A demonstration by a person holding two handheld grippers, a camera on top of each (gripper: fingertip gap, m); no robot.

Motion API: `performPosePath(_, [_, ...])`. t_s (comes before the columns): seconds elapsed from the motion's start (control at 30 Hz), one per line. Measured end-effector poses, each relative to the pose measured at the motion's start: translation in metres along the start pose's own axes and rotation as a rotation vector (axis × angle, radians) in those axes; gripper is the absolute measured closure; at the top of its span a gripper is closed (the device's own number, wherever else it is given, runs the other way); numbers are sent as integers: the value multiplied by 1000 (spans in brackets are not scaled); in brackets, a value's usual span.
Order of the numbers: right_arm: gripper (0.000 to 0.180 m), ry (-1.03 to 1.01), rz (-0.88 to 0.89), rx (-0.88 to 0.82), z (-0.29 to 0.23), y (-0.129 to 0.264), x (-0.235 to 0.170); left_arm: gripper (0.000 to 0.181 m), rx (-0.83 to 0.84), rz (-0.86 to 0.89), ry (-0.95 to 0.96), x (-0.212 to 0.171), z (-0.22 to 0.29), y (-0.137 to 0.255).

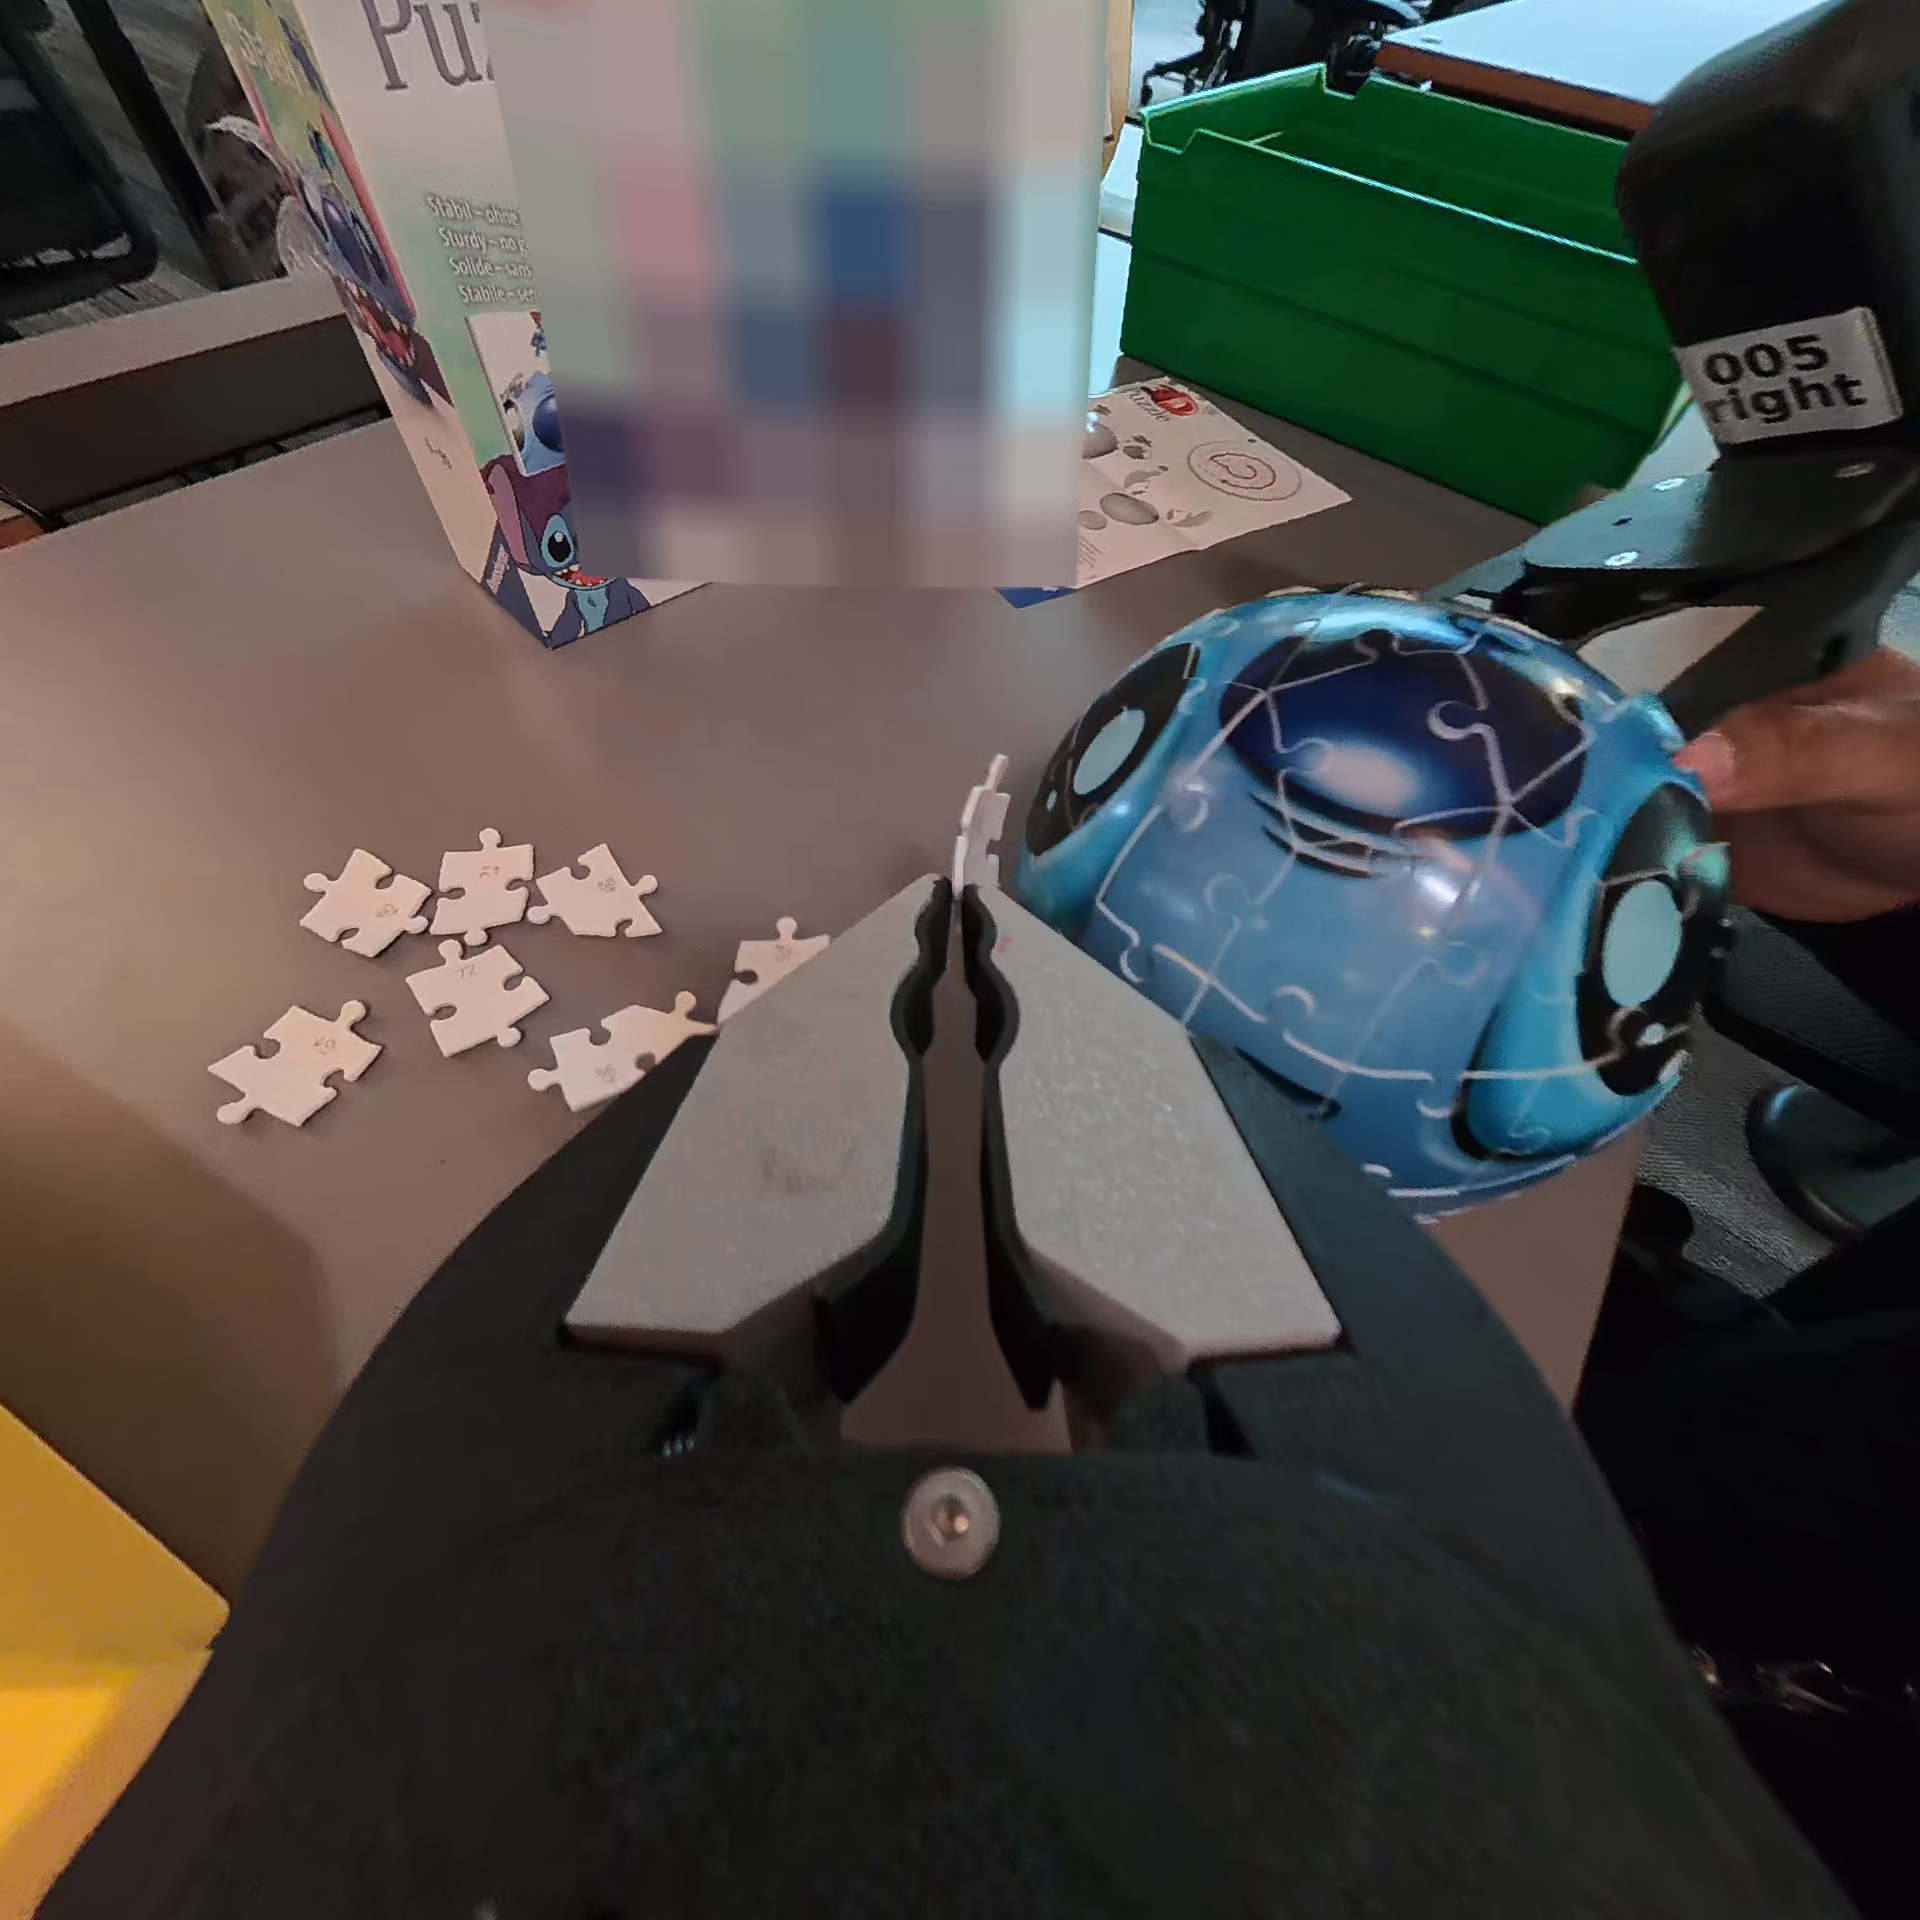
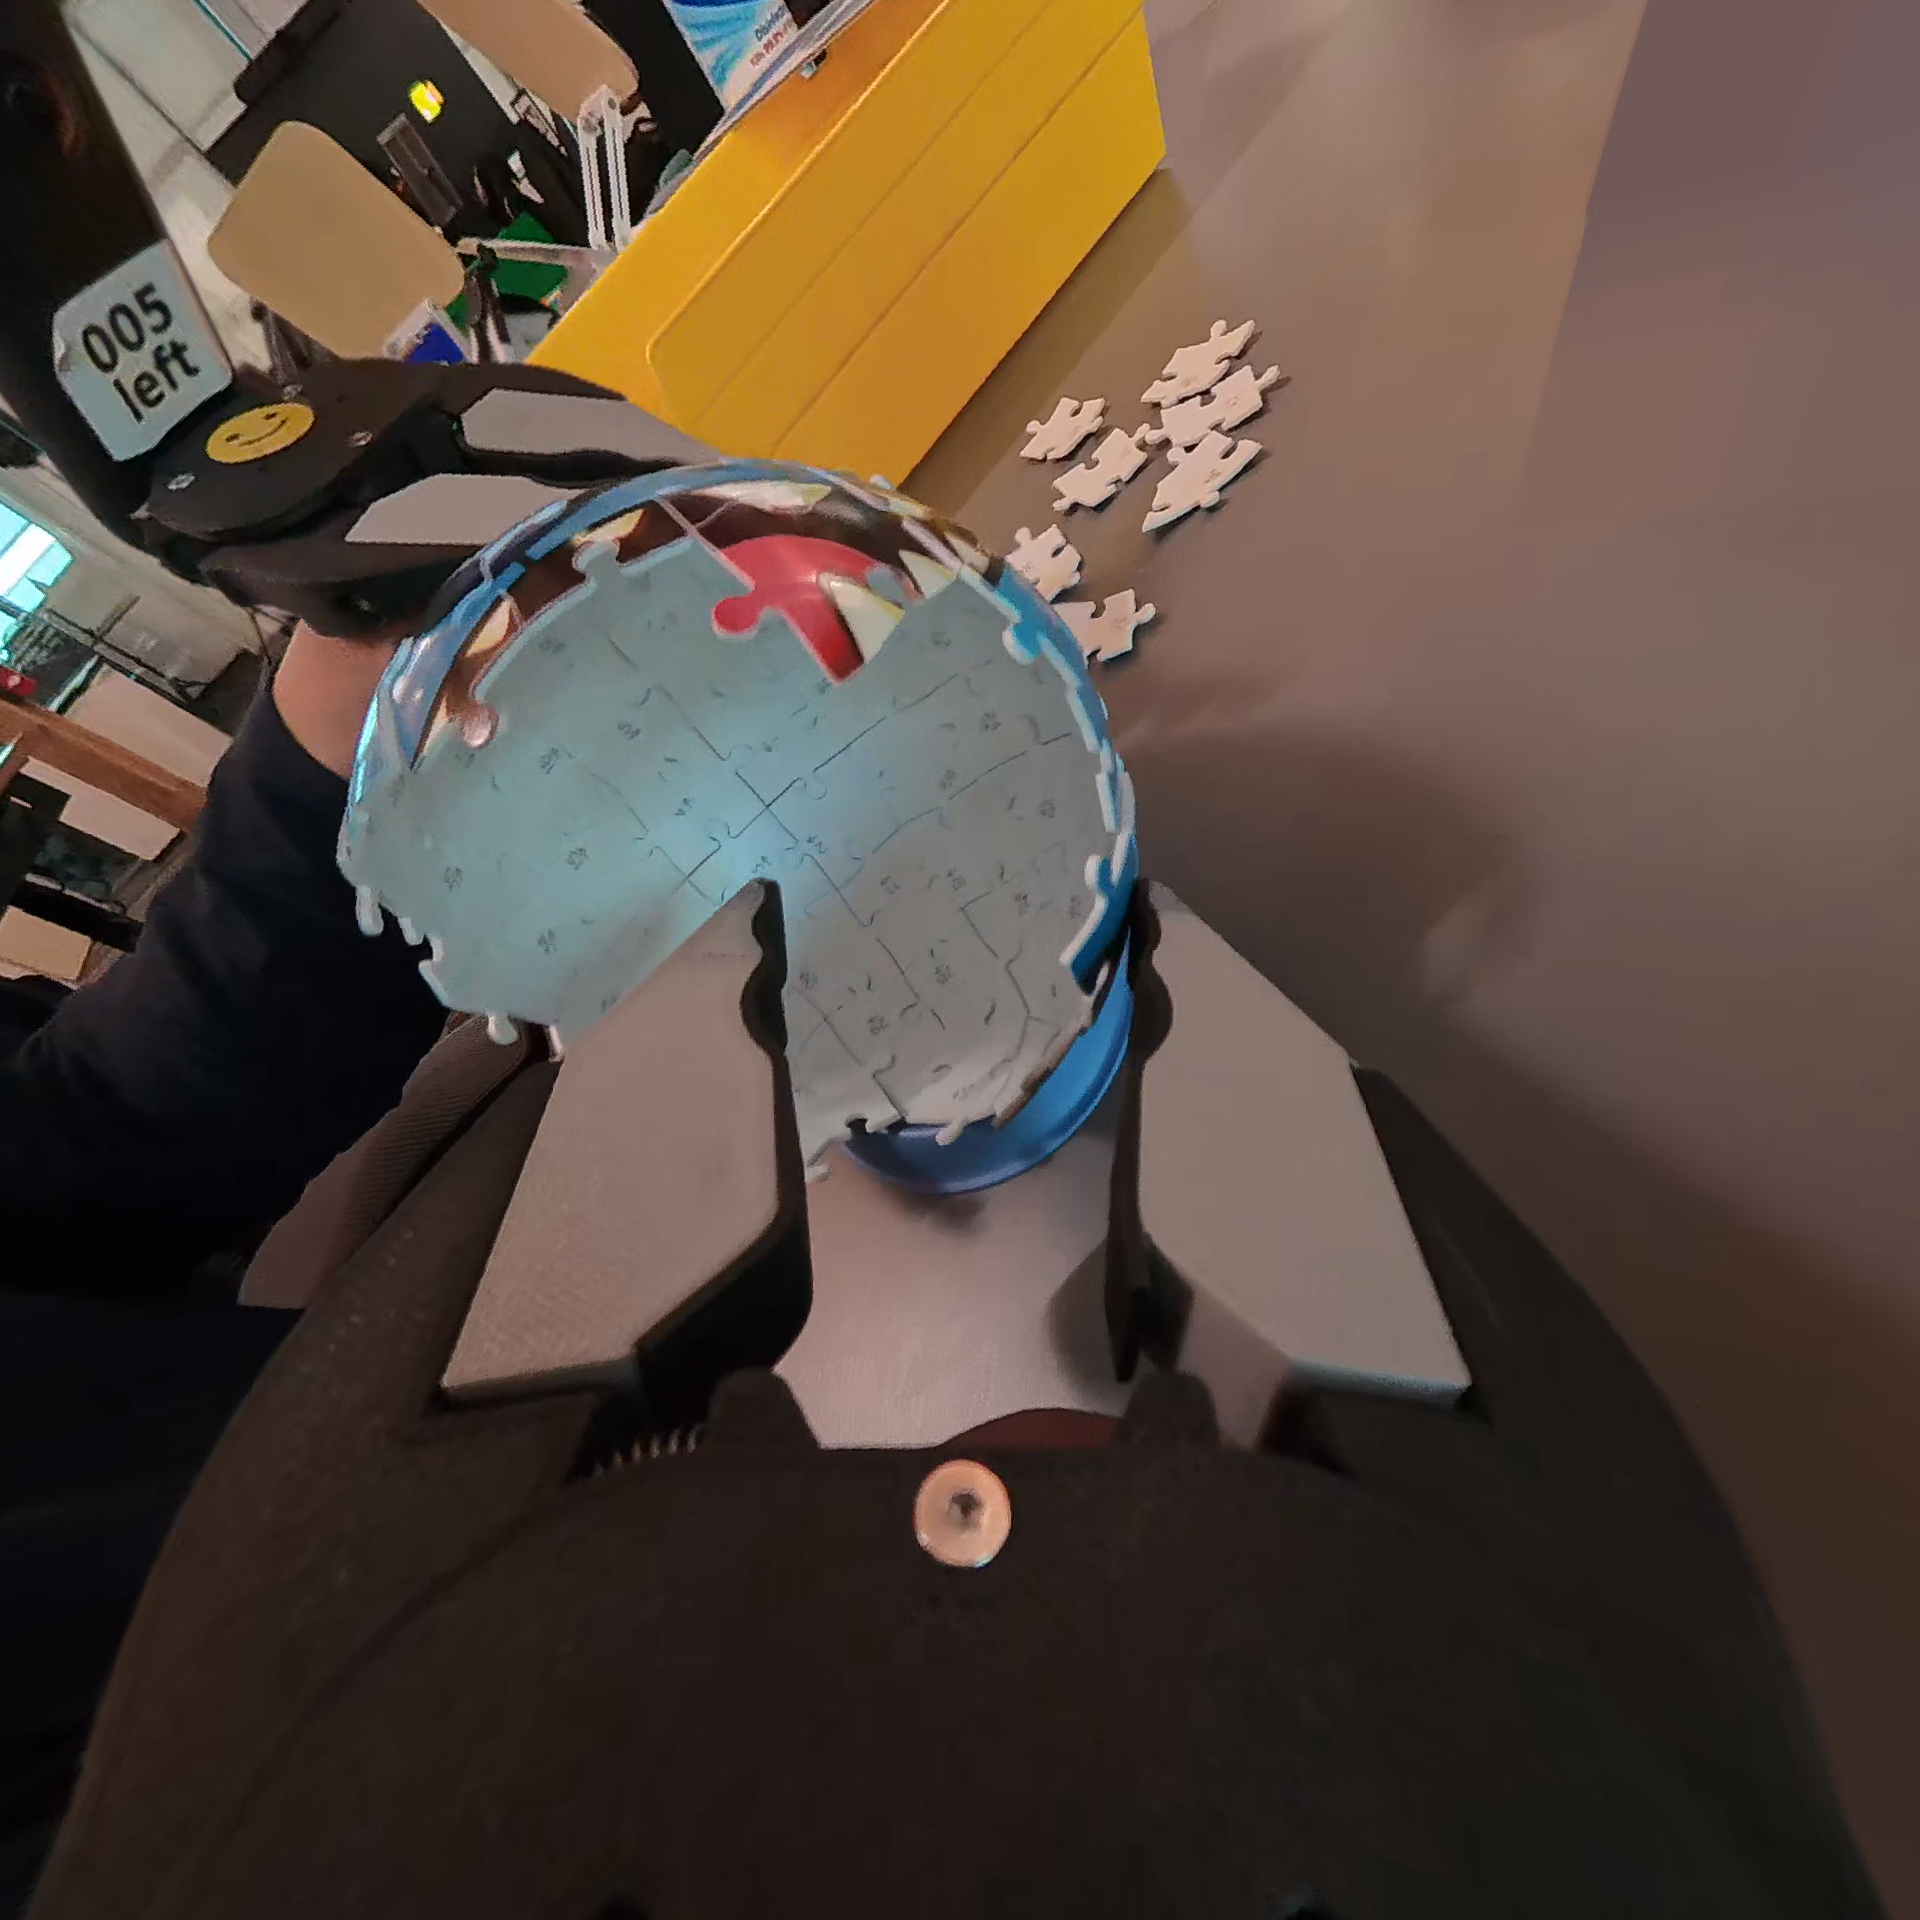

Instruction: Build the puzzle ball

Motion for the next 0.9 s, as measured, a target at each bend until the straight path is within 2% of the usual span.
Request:
performPosePath(0.67, [121,89,-71,62,8,-25,25,181,54,78,79,-21,11,31])
performPosePath(0.9, [116,139,-67,56,7,-9,27,181,66,131,128,-25,5,50])
Point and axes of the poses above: each gripper's, where its closed fingertips meet, y back along the fingers, x out of its top, z = x × y across the jaws, the point moved 7 cm from there along y, back along the fingers, and after that the axes turned 12 degrees about y, right-handed, at the moved point
